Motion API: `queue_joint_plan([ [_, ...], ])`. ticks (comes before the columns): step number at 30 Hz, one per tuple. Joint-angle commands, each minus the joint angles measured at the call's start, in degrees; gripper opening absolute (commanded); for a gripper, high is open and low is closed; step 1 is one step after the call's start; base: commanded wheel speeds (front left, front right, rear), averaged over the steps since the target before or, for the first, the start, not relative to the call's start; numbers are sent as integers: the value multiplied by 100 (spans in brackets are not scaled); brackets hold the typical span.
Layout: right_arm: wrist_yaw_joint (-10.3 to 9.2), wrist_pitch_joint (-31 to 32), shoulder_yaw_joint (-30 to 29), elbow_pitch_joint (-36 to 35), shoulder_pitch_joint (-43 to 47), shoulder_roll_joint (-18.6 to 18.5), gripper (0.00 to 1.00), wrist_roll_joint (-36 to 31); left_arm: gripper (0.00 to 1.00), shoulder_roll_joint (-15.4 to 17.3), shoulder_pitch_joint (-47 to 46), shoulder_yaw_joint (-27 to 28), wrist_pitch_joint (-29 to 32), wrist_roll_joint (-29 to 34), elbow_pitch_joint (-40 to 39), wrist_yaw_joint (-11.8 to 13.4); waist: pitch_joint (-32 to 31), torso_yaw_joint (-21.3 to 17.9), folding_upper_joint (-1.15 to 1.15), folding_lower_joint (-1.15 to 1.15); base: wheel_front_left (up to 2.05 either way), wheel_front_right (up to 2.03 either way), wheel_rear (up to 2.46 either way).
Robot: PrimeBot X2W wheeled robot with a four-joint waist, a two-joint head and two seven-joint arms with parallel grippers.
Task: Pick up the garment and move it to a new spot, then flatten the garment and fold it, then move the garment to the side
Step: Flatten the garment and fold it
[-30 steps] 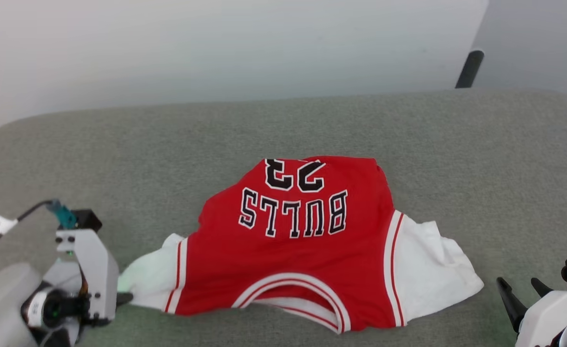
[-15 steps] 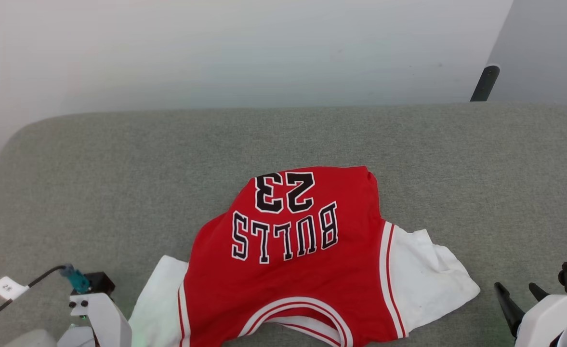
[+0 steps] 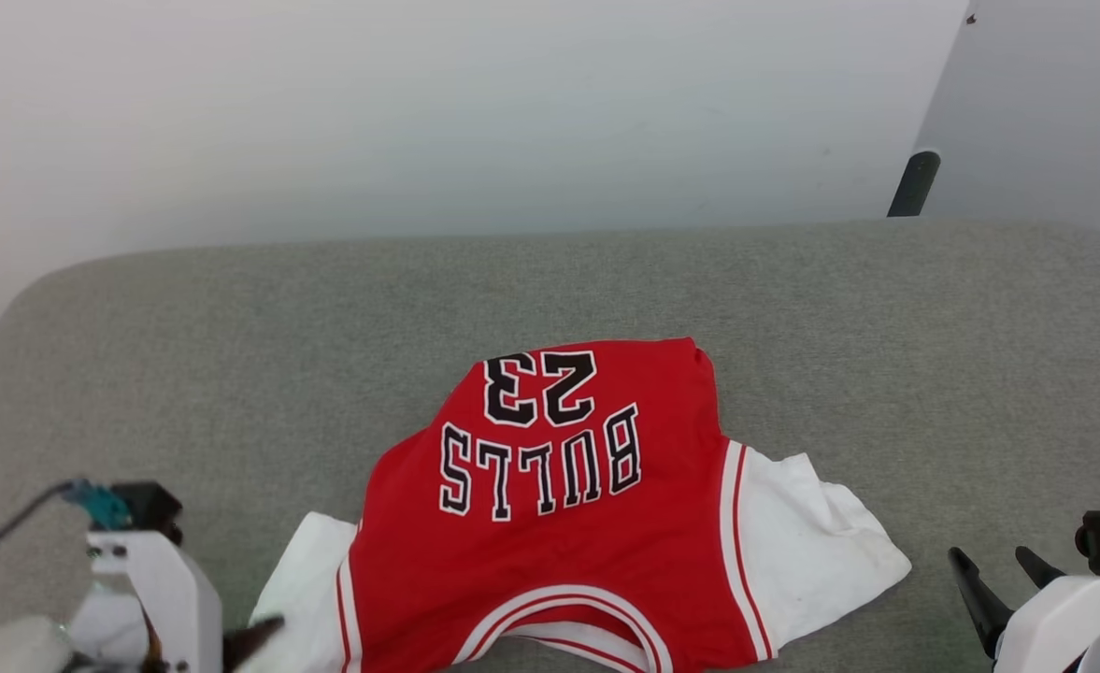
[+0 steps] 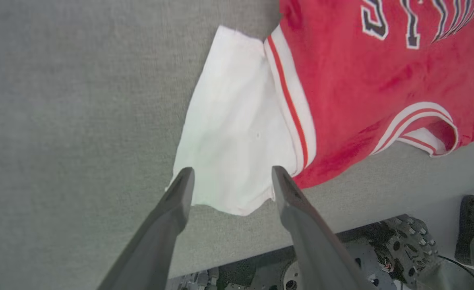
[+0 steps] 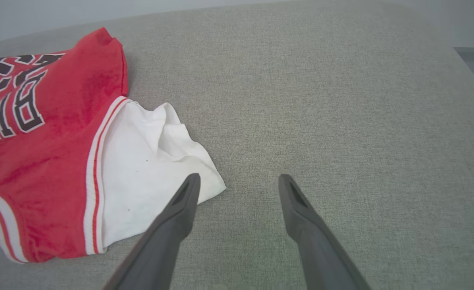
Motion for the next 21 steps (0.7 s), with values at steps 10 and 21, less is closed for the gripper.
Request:
queue_joint_plan([
  [10, -6, -6, 125, -526, 142, 82, 100, 86, 100, 157, -91, -11, -421, 534, 39, -105, -29, -206, 0, 0, 0, 0, 0],
  [21, -6, -335, 216, -1007, 71, 60, 100, 18, 100, -6, 301, -173, -371, 293, 833, -302, 189, -476, 0, 0, 0, 0, 0],
])
